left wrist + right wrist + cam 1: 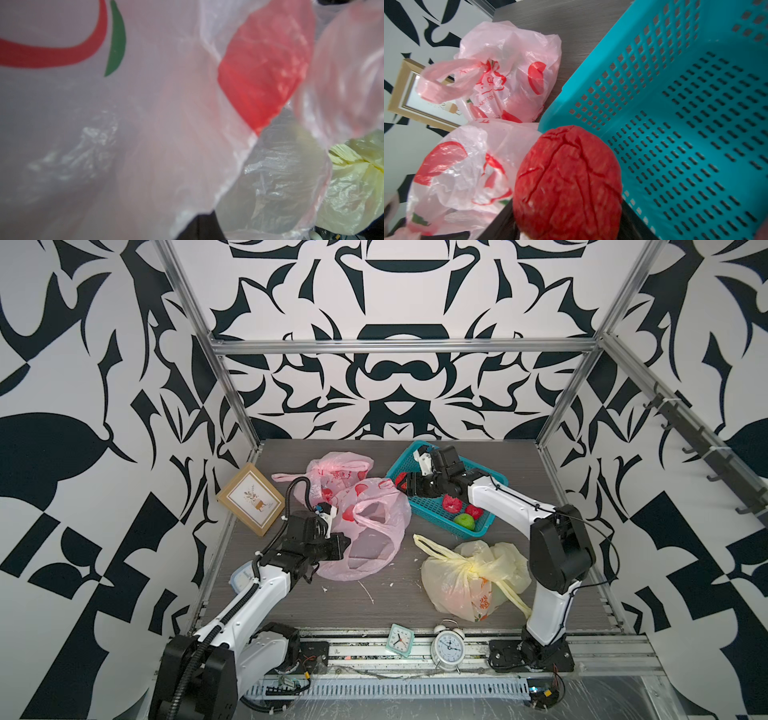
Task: Untie the knot of a plastic bag & take out the apple
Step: Adjust the plastic bag at the center of the board, then place the apple in the basket.
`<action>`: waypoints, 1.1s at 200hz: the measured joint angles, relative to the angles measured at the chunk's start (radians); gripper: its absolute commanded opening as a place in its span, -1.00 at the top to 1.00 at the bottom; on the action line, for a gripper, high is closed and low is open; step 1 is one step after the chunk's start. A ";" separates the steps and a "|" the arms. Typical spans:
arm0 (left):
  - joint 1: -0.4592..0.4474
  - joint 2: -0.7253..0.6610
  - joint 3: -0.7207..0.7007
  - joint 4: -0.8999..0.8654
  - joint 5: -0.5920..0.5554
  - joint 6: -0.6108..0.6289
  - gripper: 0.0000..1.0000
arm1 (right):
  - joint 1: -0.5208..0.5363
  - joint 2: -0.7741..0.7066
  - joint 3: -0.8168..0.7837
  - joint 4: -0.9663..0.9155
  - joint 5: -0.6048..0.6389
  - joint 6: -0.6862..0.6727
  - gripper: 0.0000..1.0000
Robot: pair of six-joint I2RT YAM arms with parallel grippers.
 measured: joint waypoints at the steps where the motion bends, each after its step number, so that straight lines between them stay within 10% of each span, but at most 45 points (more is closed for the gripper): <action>1: 0.000 0.000 0.000 0.000 0.000 0.000 1.00 | 0.000 0.000 0.000 -0.001 0.002 0.000 -0.22; 157: 0.000 -0.163 0.057 -0.147 -0.119 -0.005 1.00 | 0.000 0.247 0.300 -0.304 0.451 -0.298 -0.34; 220: 0.000 -0.191 0.242 -0.278 -0.189 0.010 0.42 | -0.007 0.225 0.309 -0.362 0.449 -0.326 -0.58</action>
